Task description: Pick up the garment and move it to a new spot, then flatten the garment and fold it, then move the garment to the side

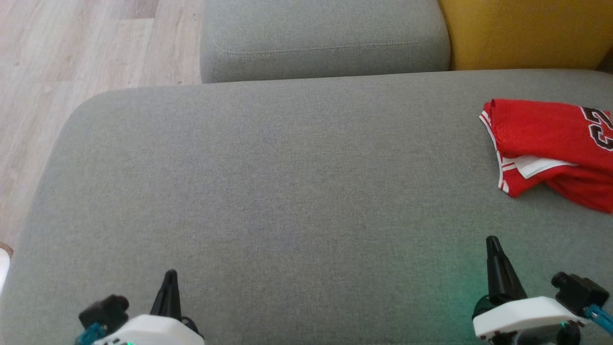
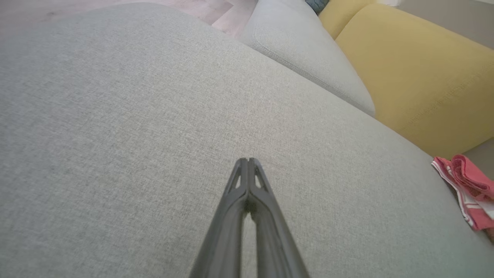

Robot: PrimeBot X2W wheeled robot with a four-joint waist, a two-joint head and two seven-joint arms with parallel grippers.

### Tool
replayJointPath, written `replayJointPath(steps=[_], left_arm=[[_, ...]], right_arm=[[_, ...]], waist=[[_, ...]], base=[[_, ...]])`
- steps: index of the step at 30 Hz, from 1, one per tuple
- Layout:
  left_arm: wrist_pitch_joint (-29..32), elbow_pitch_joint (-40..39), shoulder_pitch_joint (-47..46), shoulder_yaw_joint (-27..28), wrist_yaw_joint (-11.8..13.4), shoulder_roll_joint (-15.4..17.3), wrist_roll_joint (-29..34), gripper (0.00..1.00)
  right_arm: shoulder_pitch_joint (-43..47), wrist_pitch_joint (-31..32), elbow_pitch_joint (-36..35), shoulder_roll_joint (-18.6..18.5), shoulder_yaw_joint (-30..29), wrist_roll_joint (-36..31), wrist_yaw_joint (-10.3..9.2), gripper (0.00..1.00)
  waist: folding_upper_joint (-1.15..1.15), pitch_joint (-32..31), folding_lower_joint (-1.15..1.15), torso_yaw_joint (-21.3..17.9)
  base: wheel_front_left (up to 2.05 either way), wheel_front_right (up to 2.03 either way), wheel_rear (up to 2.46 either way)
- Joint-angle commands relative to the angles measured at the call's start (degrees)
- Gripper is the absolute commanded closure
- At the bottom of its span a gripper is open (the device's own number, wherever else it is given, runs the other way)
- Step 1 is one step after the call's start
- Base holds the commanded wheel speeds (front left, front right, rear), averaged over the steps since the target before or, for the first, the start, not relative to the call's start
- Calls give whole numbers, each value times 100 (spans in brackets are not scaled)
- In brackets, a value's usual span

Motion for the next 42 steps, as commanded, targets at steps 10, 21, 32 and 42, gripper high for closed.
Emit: replayJointPath(steps=[10,21,32,42], left_arm=[[169,-183,-403,265,-162,25,-691,100],[344,-187,-518,423,-294,24,-1376,100],[538,-190,-644,599,-438,21,-2118,100],[702,-192,-750,748,-559,17,-2736,100]], right_arm=[[-371,123,-170,-112,-71,746,-2,100],[-465,261,-163,-129,-139,1463,-2,100],[-568,418,-154,-142,-220,2237,-3,100],[-654,552,-146,-149,-294,2880,-3,100]], waist=[[0,18,0,0],[0,38,0,-1],[0,60,0,-1],[0,78,0,-1]], base=[[0,0,0],[0,0,0],[0,0,0],[0,0,0]])
